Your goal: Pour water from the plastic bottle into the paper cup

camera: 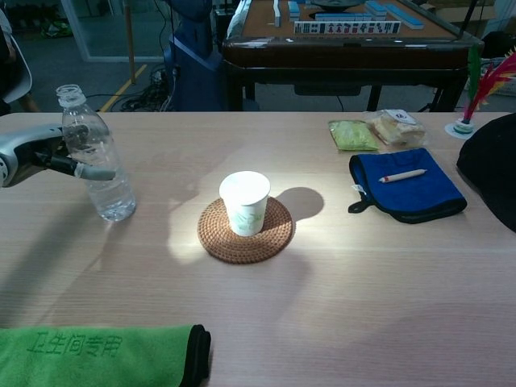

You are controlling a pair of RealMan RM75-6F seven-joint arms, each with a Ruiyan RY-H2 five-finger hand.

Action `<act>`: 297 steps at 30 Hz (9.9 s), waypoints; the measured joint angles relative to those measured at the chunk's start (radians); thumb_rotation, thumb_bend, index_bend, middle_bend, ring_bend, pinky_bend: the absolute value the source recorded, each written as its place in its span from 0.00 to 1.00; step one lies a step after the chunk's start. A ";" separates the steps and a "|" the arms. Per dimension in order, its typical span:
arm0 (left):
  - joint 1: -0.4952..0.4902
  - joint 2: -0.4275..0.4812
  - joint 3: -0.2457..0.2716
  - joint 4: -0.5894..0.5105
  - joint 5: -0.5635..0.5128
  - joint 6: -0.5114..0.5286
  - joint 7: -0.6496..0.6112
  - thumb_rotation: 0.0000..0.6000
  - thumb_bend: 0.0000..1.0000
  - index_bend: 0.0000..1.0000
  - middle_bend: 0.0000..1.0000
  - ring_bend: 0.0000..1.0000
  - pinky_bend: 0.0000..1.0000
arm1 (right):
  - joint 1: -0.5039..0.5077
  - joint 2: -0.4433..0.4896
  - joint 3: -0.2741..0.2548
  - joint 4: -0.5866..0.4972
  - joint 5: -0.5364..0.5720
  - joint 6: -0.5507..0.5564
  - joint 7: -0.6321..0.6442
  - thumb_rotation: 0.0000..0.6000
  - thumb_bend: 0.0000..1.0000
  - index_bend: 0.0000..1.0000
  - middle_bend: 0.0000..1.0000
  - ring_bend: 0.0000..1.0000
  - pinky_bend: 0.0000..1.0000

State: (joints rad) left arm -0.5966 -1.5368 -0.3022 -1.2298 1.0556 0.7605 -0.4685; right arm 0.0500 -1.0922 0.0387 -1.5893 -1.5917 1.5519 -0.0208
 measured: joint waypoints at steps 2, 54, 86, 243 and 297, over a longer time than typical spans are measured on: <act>-0.002 -0.005 -0.001 0.002 -0.011 0.000 0.012 1.00 0.02 0.00 0.00 0.00 0.13 | 0.000 0.000 0.000 0.000 0.001 -0.001 0.000 1.00 0.32 0.21 0.21 0.33 0.46; -0.006 -0.119 -0.033 0.024 -0.043 0.176 0.171 1.00 0.02 0.62 0.63 0.41 0.45 | -0.006 0.014 0.003 -0.011 0.004 0.004 0.008 1.00 0.32 0.28 0.34 0.33 0.46; -0.118 -0.042 0.031 -0.271 -0.130 0.342 1.045 1.00 0.05 0.69 0.75 0.49 0.55 | -0.006 0.020 0.000 -0.017 0.000 0.000 0.009 1.00 0.32 0.28 0.35 0.34 0.46; -0.445 -0.319 0.127 -0.104 -0.447 0.596 2.051 1.00 0.07 0.70 0.78 0.50 0.58 | -0.015 0.056 -0.002 -0.021 -0.010 0.016 0.082 1.00 0.32 0.28 0.35 0.33 0.46; -0.332 -0.255 -0.051 -0.242 -0.495 0.517 1.504 1.00 0.07 0.71 0.79 0.51 0.60 | -0.009 0.052 -0.002 -0.019 0.001 -0.005 0.074 1.00 0.32 0.28 0.35 0.33 0.46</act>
State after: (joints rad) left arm -0.9284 -1.7913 -0.3536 -1.4717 0.5607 1.2771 1.0360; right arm 0.0410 -1.0404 0.0362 -1.6084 -1.5911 1.5464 0.0532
